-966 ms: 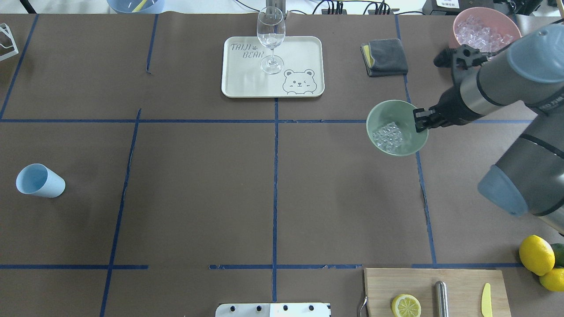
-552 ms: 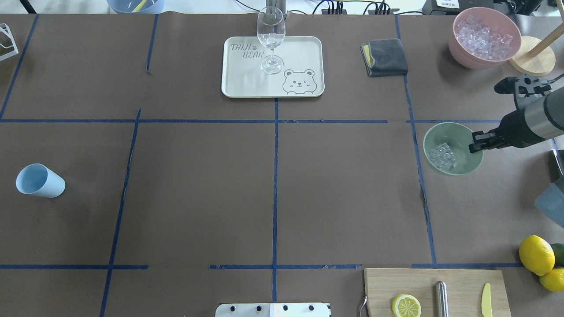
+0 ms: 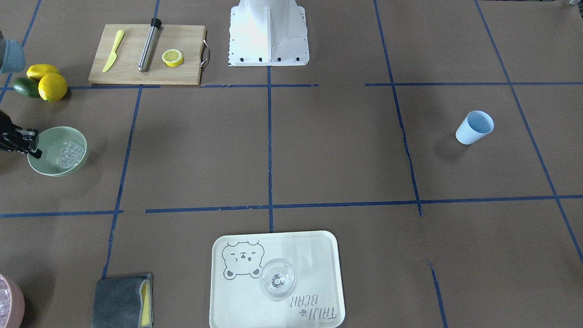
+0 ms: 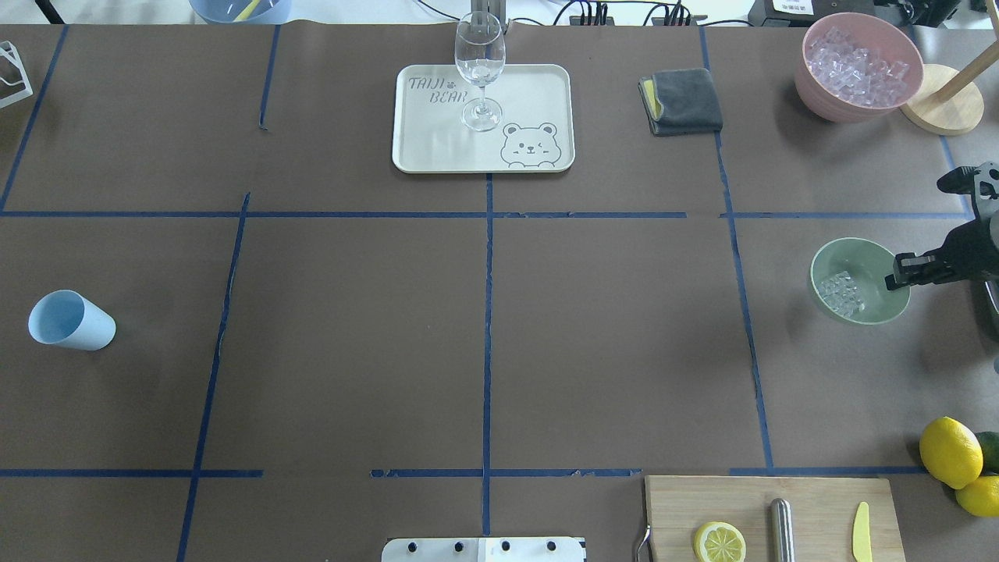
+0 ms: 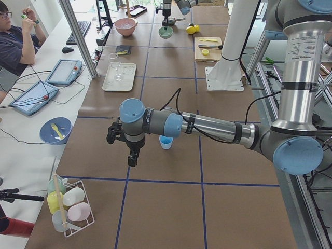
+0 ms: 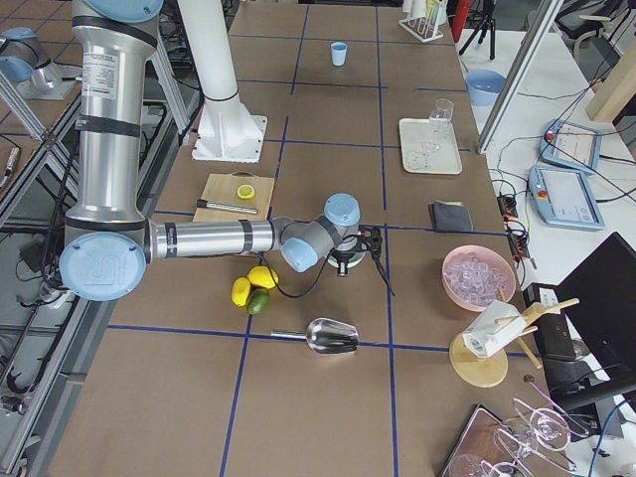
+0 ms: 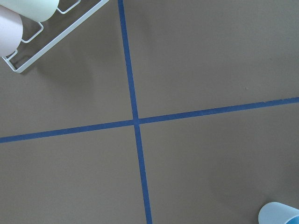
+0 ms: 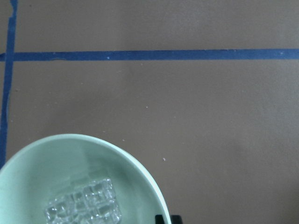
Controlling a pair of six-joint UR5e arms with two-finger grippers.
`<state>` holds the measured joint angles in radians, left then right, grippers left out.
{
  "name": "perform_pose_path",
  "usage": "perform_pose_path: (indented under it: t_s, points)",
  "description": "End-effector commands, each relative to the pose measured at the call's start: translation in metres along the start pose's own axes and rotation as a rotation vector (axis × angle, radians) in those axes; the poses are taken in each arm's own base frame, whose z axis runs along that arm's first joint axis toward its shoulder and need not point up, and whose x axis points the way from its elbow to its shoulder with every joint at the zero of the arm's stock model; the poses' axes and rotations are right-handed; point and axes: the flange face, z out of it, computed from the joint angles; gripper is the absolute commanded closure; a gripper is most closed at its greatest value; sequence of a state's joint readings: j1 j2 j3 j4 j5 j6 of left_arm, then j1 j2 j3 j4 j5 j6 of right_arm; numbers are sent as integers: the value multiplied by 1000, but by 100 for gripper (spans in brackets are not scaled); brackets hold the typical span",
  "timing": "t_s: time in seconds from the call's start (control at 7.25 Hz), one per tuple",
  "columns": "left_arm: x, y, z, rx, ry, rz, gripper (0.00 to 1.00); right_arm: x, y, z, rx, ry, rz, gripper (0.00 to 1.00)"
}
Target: Pour ice into bowl
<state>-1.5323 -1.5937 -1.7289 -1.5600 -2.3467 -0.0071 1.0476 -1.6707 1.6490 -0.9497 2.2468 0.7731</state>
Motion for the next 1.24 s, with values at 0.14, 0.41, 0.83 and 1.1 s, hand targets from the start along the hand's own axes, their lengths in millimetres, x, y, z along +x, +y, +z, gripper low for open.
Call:
perform_pose_path:
  t_s: [0.14, 0.41, 0.83, 1.1]
  points:
    - [-1, 0, 1, 6, -6, 10, 0, 11, -13, -19, 32, -7, 18, 0]
    - [-2, 2, 2, 7, -6, 9, 0, 34, -22, -36, 31, 24, -27, 0]
    - [-3, 2, 2, 11, -7, 13, 0, 87, -35, -96, -9, 103, -158, 0]
    - [-4, 2, 4, 8, -7, 10, 0, 138, -40, -159, -16, 61, -191, 0]
